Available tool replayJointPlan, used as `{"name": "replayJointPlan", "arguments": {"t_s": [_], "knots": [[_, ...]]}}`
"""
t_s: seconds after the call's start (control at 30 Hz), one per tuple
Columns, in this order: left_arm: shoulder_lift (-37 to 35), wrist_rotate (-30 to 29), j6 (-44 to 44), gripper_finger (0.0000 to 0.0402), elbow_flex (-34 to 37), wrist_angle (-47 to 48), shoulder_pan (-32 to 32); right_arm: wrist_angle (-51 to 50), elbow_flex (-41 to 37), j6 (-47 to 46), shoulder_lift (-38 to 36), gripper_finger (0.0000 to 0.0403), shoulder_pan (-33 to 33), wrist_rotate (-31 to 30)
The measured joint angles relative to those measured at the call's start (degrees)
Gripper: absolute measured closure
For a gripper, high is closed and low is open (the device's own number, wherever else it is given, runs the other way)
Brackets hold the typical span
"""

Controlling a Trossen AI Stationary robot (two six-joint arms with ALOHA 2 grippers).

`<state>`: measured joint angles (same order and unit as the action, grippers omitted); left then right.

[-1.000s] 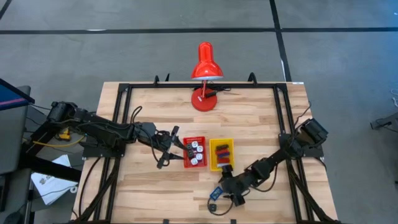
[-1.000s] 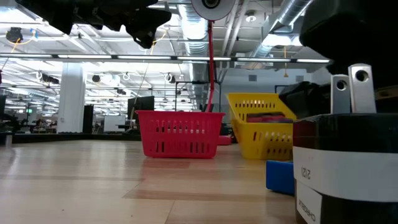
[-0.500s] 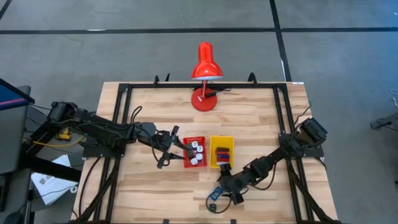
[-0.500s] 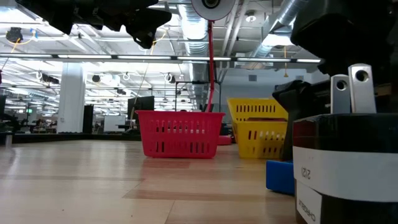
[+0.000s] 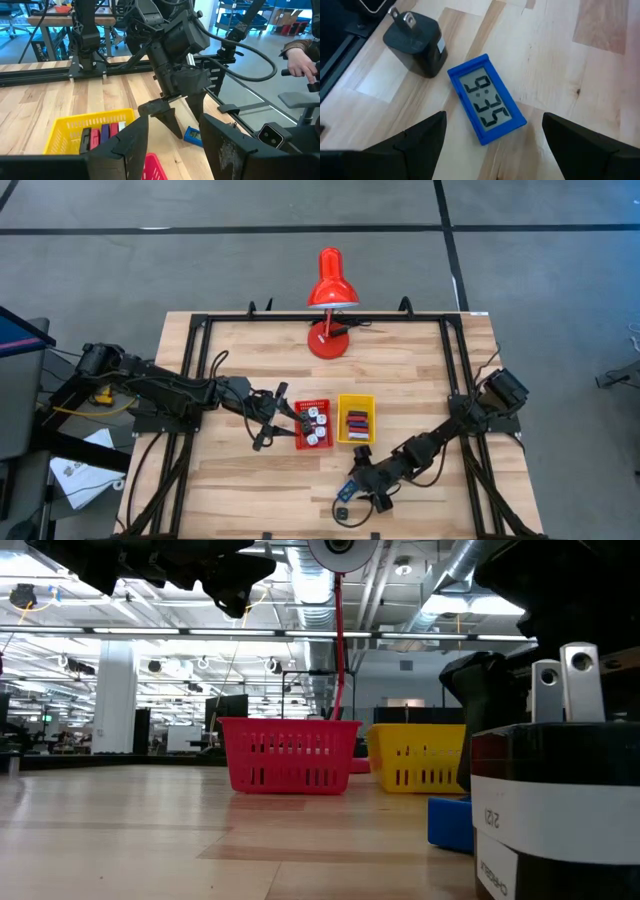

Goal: Pick & Place Office items
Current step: Put the blue digital timer into the yellow bin

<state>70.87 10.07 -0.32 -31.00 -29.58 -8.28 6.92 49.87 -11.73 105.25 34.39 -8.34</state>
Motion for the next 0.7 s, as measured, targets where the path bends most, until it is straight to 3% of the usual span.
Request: {"name": "replayJointPlan", "arguments": {"t_s": [0.4,0.7], "knots": [[0.0,0.02,0.0,0.023,0.0,-0.01,-0.01,1.93,0.0,1.87,0.01,0.0081,-2.12,3.67],[0.02,0.04,0.0,0.023,0.0,0.01,0.01,5.26,0.14,1.26,4.35,0.0088,-1.84,3.89]]}}
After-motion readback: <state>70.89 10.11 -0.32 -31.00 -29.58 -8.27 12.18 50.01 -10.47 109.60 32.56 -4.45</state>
